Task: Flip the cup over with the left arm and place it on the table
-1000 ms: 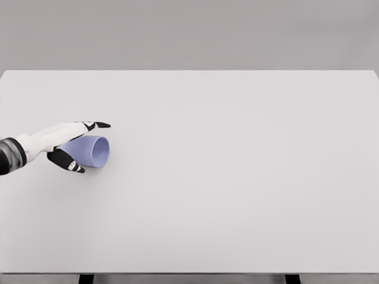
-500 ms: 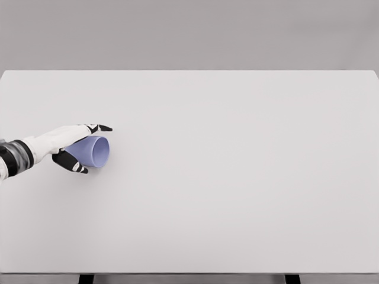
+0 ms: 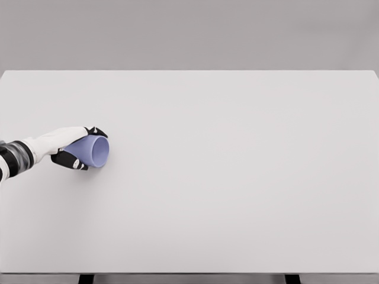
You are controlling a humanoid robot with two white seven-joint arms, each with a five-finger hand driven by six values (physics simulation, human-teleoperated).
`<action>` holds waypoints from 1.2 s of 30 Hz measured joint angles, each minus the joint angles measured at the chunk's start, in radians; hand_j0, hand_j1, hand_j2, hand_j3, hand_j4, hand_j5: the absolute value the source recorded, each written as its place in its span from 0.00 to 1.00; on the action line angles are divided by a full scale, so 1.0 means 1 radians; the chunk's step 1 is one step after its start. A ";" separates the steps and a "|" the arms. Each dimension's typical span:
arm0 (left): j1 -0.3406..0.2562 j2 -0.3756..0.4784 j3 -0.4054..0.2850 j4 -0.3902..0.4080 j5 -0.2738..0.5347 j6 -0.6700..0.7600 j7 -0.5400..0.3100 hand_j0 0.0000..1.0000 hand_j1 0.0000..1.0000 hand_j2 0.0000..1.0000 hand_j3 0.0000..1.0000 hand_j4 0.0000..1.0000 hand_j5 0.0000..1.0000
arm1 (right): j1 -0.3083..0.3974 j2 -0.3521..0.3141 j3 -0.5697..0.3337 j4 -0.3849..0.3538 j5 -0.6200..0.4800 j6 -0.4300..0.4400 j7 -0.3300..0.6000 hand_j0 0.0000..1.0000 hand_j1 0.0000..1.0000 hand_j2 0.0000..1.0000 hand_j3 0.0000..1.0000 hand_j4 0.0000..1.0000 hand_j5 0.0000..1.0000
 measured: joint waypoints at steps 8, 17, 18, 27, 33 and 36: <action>-0.018 0.000 0.012 0.001 0.022 0.004 -0.001 0.53 0.53 0.53 0.53 0.53 0.53 | 0.000 0.000 0.000 0.000 0.000 0.000 0.000 1.00 1.00 1.00 1.00 1.00 1.00; -0.028 0.000 0.050 0.011 0.160 -0.036 -0.002 0.53 0.53 0.53 0.53 0.53 0.53 | 0.000 0.000 0.000 0.000 0.000 0.000 0.000 1.00 1.00 1.00 1.00 1.00 1.00; -0.029 0.000 0.058 0.016 0.176 -0.056 -0.002 0.53 0.53 0.53 0.53 0.53 0.53 | 0.000 0.000 0.000 0.000 0.000 0.000 0.000 1.00 1.00 1.00 1.00 1.00 1.00; -0.069 -0.038 0.106 0.186 0.365 -0.371 -0.001 0.53 0.53 0.53 0.53 0.53 0.53 | 0.000 0.000 0.000 0.000 0.000 0.000 0.000 1.00 1.00 1.00 1.00 1.00 1.00; -0.084 -0.121 0.107 0.364 0.505 -0.562 -0.001 0.53 0.53 0.53 0.53 0.53 0.53 | 0.000 0.000 0.000 0.000 0.000 0.000 0.000 1.00 1.00 1.00 1.00 1.00 1.00; -0.084 -0.147 0.106 0.412 0.548 -0.590 -0.001 0.53 0.53 0.53 0.53 0.53 0.53 | 0.000 0.000 0.000 0.000 0.000 0.000 0.000 1.00 1.00 1.00 1.00 1.00 1.00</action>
